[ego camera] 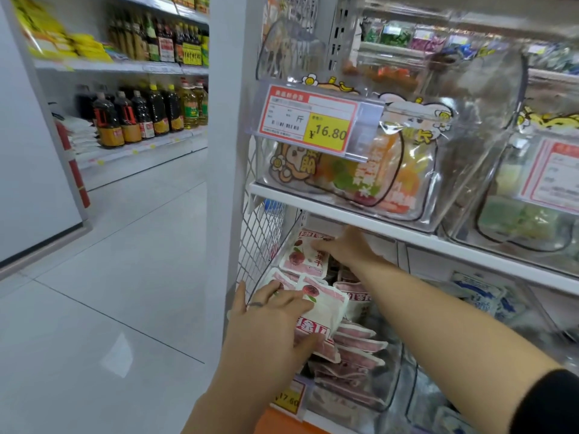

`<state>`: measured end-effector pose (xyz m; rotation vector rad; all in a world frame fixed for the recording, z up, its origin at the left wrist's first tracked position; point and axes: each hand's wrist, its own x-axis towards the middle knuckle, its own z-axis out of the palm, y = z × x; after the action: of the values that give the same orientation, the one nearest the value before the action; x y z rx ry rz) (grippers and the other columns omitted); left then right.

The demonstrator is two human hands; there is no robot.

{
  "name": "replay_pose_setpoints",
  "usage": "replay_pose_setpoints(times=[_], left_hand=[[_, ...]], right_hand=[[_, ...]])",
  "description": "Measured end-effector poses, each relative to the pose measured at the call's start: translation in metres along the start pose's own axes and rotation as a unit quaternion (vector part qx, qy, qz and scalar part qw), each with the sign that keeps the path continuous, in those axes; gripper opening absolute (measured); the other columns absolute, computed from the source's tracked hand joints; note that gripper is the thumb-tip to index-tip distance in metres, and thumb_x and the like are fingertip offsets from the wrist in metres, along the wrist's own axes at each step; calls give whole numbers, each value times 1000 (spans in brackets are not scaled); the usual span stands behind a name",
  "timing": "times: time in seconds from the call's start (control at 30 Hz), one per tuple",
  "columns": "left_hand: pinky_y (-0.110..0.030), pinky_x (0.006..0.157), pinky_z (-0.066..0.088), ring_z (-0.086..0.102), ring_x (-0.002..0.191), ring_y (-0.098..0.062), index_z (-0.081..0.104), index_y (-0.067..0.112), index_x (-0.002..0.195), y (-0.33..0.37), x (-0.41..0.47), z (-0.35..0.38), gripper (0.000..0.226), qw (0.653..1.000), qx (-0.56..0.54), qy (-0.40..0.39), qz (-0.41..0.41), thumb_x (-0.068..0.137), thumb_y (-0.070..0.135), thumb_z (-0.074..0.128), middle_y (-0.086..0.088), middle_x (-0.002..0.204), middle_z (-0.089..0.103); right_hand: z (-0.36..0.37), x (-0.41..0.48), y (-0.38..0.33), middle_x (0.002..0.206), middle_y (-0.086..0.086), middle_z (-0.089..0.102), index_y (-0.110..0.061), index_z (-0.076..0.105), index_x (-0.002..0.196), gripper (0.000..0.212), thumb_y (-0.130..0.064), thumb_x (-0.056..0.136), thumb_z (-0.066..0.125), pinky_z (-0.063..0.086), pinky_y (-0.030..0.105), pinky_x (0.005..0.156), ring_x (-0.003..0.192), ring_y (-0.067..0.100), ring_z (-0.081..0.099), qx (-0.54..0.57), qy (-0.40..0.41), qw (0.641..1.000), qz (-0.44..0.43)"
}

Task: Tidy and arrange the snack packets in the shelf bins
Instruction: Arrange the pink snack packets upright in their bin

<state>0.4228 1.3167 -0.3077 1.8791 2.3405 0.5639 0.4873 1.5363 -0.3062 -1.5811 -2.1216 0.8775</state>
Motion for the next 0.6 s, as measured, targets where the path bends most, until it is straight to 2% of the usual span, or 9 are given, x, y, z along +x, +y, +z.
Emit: replay_pose_setpoints(times=[0.07, 0.13, 0.2, 0.27, 0.33, 0.4, 0.5, 0.57, 0.6], left_hand=[[-47, 115, -10, 9, 142, -3, 35, 46, 138, 0, 0, 0, 53, 1000, -2, 2, -1, 89, 65, 36, 30, 147, 29], [-47, 115, -11, 9, 143, -3, 34, 46, 138, 0, 0, 0, 53, 1000, 0, 1, -2, 89, 65, 36, 29, 147, 28], [-47, 115, -10, 9, 143, -3, 34, 46, 138, 0, 0, 1, 53, 1000, 2, 1, -3, 89, 65, 36, 30, 147, 28], [-46, 115, -9, 10, 142, -2, 35, 47, 137, 0, 0, 0, 53, 1000, 0, 2, -2, 88, 66, 36, 31, 145, 30], [-45, 116, -9, 10, 141, -1, 36, 47, 136, 0, 0, 0, 53, 1000, -4, 4, -1, 88, 67, 37, 32, 144, 31], [-45, 115, -10, 10, 141, 0, 36, 47, 136, 0, -1, 0, 52, 1000, -5, 5, -4, 88, 66, 38, 32, 143, 31], [-44, 115, -10, 12, 141, -1, 38, 47, 136, 2, -3, -1, 52, 1000, -7, 10, -6, 88, 65, 39, 32, 143, 32], [-45, 115, -9, 12, 141, -1, 38, 46, 137, 3, -3, -1, 52, 1000, -1, 11, -9, 88, 64, 40, 31, 144, 33], [-45, 115, -9, 12, 142, -2, 38, 46, 137, 4, -2, -2, 52, 1000, 4, 11, -10, 88, 64, 39, 30, 144, 33]], right_hand=[[1, 0, -7, 125, 15, 59, -4, 54, 122, 68, -46, 73, 76, 43, 31, 89, 114, 32, 56, 29, -16, 999, -5], [1, -1, -10, 120, 15, 62, -2, 58, 119, 59, -38, 76, 76, 42, 27, 80, 109, 30, 59, 53, -31, 998, -7], [0, -5, -12, 122, 13, 61, -6, 57, 120, 55, -36, 78, 75, 44, 31, 92, 112, 30, 57, 79, -30, 996, -18], [-8, -12, -13, 119, 6, 62, -15, 58, 111, 38, -30, 79, 74, 40, 41, 104, 114, 28, 56, 131, -13, 990, -49], [-22, -23, -8, 105, -3, 64, -25, 58, 91, 18, -22, 82, 73, 44, 42, 101, 108, 24, 59, 225, 20, 971, -78], [-40, -34, 3, 102, -4, 66, -30, 58, 86, 17, -21, 83, 72, 48, 44, 97, 102, 22, 61, 271, 73, 955, -93], [-66, -53, 18, 100, 1, 68, -26, 61, 86, 7, -24, 86, 68, 50, 47, 92, 96, 25, 65, 179, 105, 972, -109], [-81, -71, 18, 90, -3, 60, -20, 53, 89, 13, -31, 92, 59, 47, 35, 88, 87, 19, 61, 39, 83, 994, -64], [-85, -77, 19, 84, -4, 54, -19, 50, 91, 16, -34, 94, 55, 46, 30, 80, 79, 16, 57, -22, 68, 997, -42]])
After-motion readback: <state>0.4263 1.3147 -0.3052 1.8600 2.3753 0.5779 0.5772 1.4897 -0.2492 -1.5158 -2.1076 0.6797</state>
